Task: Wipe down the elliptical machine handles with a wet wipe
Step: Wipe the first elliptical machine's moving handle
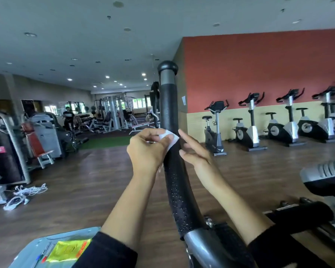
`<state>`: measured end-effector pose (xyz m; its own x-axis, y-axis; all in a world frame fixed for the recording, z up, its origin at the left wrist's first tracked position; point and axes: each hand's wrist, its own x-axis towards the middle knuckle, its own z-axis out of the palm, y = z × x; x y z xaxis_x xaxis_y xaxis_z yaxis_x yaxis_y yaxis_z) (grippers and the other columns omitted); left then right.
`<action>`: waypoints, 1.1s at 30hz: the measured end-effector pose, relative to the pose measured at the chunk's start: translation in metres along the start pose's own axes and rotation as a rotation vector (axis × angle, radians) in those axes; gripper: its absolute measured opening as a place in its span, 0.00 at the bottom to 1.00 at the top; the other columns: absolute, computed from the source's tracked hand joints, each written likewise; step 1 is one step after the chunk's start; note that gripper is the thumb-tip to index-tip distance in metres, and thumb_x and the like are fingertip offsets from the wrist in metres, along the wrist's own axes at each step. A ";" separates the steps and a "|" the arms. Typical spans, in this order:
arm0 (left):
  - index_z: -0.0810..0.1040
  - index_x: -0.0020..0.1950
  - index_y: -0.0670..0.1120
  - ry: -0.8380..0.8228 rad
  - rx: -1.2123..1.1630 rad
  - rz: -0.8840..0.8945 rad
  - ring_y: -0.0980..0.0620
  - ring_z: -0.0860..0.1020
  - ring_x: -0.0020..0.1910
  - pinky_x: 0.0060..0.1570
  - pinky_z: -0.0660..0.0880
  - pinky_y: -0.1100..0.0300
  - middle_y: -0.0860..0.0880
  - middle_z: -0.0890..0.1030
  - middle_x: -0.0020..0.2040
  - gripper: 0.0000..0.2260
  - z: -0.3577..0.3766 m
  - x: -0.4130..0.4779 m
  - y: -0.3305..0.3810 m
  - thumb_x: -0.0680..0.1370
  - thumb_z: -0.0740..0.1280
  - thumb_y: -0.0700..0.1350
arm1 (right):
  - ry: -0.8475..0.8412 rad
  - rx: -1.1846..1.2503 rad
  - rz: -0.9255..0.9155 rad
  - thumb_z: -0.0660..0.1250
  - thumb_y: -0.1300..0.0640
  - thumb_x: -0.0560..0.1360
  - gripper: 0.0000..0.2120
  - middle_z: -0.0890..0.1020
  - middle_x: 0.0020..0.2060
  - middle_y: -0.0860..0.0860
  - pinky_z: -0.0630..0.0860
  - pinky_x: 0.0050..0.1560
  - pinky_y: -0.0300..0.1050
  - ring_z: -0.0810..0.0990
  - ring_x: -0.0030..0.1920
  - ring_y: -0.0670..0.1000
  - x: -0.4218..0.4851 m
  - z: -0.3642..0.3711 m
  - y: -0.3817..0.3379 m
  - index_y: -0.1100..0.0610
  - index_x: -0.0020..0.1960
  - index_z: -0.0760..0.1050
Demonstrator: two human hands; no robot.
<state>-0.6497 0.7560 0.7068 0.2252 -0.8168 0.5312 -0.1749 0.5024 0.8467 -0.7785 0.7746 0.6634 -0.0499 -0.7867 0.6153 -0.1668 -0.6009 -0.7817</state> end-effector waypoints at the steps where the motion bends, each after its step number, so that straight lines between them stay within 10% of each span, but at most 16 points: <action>1: 0.83 0.42 0.53 -0.005 0.012 -0.011 0.58 0.77 0.35 0.41 0.74 0.68 0.49 0.83 0.40 0.07 0.000 -0.002 0.000 0.68 0.78 0.47 | -0.012 0.012 0.003 0.66 0.58 0.73 0.26 0.72 0.65 0.43 0.65 0.61 0.25 0.68 0.66 0.41 0.000 0.000 0.002 0.41 0.67 0.67; 10: 0.81 0.38 0.52 0.041 0.024 -0.118 0.51 0.81 0.40 0.50 0.78 0.58 0.50 0.82 0.38 0.08 0.007 0.001 0.008 0.67 0.79 0.45 | -0.086 0.078 0.029 0.68 0.42 0.64 0.31 0.65 0.72 0.38 0.57 0.75 0.55 0.61 0.74 0.44 0.000 -0.001 0.017 0.29 0.65 0.67; 16: 0.81 0.39 0.52 -0.051 -0.023 -0.192 0.45 0.80 0.39 0.39 0.75 0.53 0.44 0.83 0.43 0.11 -0.003 -0.013 -0.001 0.64 0.81 0.44 | -0.105 0.090 0.031 0.67 0.39 0.62 0.33 0.62 0.74 0.39 0.53 0.76 0.54 0.55 0.75 0.39 0.000 -0.001 0.021 0.29 0.67 0.64; 28: 0.81 0.44 0.47 -0.087 -0.083 -0.270 0.38 0.82 0.48 0.54 0.79 0.45 0.39 0.83 0.47 0.13 -0.006 -0.016 0.001 0.64 0.80 0.40 | -0.139 0.104 0.029 0.66 0.37 0.62 0.38 0.61 0.74 0.38 0.53 0.76 0.54 0.54 0.75 0.38 -0.001 -0.001 0.026 0.34 0.71 0.62; 33: 0.79 0.43 0.50 0.039 0.078 -0.166 0.55 0.79 0.39 0.43 0.77 0.61 0.53 0.80 0.38 0.12 0.011 -0.007 0.020 0.67 0.79 0.44 | -0.131 0.129 0.048 0.67 0.37 0.61 0.36 0.62 0.74 0.40 0.53 0.76 0.53 0.56 0.74 0.39 -0.002 -0.002 0.025 0.31 0.68 0.63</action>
<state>-0.6648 0.7688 0.7193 0.2942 -0.8740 0.3868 -0.2058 0.3372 0.9186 -0.7842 0.7611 0.6427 0.0757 -0.8215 0.5652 -0.0396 -0.5689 -0.8215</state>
